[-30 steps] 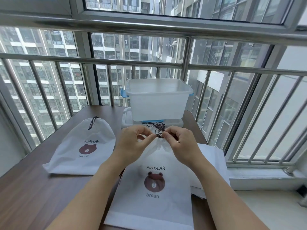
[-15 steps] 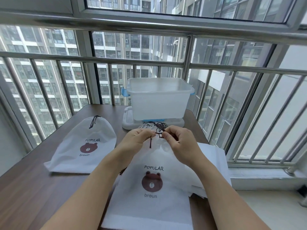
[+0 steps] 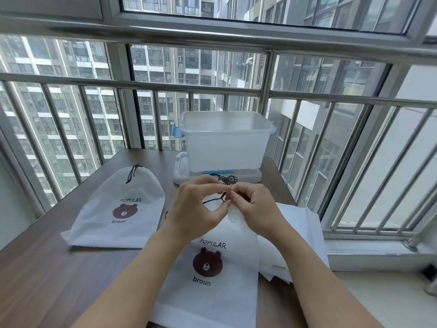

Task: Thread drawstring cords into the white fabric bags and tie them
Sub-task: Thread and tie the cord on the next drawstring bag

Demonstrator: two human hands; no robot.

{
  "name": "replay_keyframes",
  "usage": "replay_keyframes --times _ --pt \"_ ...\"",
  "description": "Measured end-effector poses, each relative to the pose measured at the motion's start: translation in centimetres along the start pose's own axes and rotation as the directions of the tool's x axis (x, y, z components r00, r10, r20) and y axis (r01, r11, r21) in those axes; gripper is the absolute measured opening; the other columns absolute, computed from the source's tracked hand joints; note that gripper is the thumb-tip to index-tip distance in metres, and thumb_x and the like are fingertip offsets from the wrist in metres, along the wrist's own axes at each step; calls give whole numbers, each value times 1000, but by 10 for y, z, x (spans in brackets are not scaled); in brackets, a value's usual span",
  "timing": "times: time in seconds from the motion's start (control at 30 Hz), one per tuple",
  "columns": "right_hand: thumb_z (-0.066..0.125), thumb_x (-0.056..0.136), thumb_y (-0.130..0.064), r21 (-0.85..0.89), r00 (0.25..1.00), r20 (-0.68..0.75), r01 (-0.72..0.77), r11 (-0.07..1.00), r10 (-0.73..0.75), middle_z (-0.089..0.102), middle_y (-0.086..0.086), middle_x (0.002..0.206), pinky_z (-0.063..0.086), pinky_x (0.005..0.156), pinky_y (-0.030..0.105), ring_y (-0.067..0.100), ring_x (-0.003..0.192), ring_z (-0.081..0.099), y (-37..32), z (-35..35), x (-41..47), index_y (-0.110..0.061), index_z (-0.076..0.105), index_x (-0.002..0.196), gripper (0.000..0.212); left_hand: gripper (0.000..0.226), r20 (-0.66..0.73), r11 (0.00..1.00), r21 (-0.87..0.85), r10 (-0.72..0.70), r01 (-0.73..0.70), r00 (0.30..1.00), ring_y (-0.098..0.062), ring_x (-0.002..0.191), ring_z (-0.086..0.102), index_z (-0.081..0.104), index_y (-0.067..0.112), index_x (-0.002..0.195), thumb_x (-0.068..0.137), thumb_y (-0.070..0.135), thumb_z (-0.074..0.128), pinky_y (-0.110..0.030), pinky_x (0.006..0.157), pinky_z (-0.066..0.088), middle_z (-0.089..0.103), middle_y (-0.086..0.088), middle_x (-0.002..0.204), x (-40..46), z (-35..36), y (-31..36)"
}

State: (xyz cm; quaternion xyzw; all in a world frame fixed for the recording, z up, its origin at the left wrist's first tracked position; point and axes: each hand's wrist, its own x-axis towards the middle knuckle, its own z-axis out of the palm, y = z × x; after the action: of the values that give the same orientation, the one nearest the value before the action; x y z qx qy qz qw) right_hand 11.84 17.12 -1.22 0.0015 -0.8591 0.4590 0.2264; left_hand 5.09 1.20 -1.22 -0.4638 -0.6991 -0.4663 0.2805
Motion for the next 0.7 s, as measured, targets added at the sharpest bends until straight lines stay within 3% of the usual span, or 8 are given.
replay_keyframes --times 0.07,0.23,0.43,0.6,0.7 --pt "63 99 -17 18 1000 16 3 1000 -3 60 2 66 39 60 32 11 61 46 1 0 1 -13 72 81 21 28 25 999 -17 -48 49 999 -1 84 68 80 17 98 72 9 85 -17 76 54 73 9 91 0 1 -1" --pt "60 94 -29 114 997 78 6 993 -15 69 19 88 51 81 54 41 88 62 4 1 2 -15 71 82 21 28 76 991 -69 -114 119 991 -8 81 70 80 15 99 71 9 79 -29 71 58 75 8 88 1 -2 0" --pt "62 91 -31 97 995 84 36 995 -45 60 2 71 40 65 35 13 67 48 8 2 3 -20 70 78 18 25 166 917 -199 -316 345 934 -5 78 74 80 14 96 76 0 81 -24 76 60 78 6 85 3 -3 0" --pt "66 97 -21 2 997 50 60 998 -60 59 -4 64 36 57 20 4 57 43 9 -3 2 -16 72 84 15 11 221 910 -143 -353 388 909 1 76 71 80 16 94 84 11 78 -13 72 54 76 11 83 2 -2 -4" --pt "67 96 -17 -124 993 32 115 986 -112 57 -9 65 34 58 15 6 58 46 9 -2 1 -14 70 82 15 8 253 905 -72 -390 419 885 0 79 68 77 21 89 89 15 72 -17 73 53 74 12 82 1 1 -5"
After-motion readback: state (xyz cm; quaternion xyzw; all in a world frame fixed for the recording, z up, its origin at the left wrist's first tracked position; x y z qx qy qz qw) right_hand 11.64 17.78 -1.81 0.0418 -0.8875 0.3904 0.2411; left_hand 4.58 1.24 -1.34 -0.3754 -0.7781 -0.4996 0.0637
